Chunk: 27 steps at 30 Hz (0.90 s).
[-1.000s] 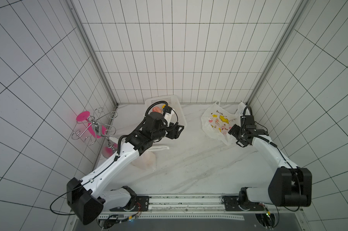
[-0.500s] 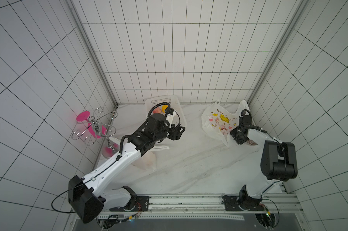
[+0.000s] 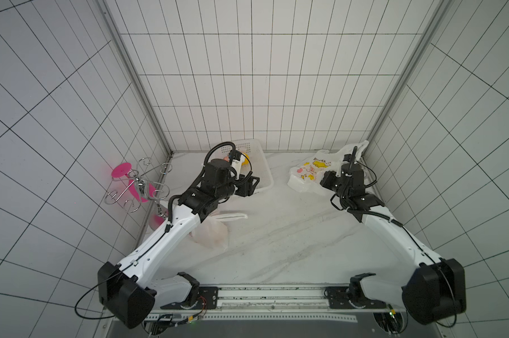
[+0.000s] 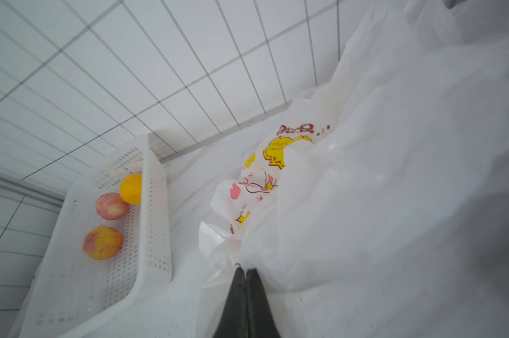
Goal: Place the peach into a plastic bag & tie a knot
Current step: Pick up the plastic bag at the center of the board, then adjust the plastic bag at the center of the board.
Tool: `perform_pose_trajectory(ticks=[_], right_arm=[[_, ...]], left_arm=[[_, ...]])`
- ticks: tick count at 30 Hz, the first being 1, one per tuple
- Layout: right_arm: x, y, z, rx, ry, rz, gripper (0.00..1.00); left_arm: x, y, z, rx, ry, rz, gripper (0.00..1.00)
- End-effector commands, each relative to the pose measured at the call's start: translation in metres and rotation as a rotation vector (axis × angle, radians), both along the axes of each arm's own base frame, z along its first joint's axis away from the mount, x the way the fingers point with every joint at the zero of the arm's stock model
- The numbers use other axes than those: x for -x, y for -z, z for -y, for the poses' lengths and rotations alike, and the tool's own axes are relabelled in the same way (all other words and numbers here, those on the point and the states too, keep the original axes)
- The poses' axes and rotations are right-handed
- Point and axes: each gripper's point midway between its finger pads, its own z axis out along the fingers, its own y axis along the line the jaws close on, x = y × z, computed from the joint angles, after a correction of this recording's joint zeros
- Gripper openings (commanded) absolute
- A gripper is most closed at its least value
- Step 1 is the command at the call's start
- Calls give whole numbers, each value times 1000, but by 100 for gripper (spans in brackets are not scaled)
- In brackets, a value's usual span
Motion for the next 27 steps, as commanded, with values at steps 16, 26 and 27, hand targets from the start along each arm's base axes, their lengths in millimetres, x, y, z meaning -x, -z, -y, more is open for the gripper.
perform_pose_trajectory(ticks=[16, 26, 27], right_arm=[[126, 28, -123, 779, -572, 623, 0], [144, 47, -142, 773, -704, 595, 0], [143, 48, -141, 794, -697, 589, 0]], left_arm=[[-8, -48, 12, 133, 124, -57, 97], [-39, -23, 5, 204, 139, -45, 98], [-39, -28, 11, 253, 162, -63, 98]])
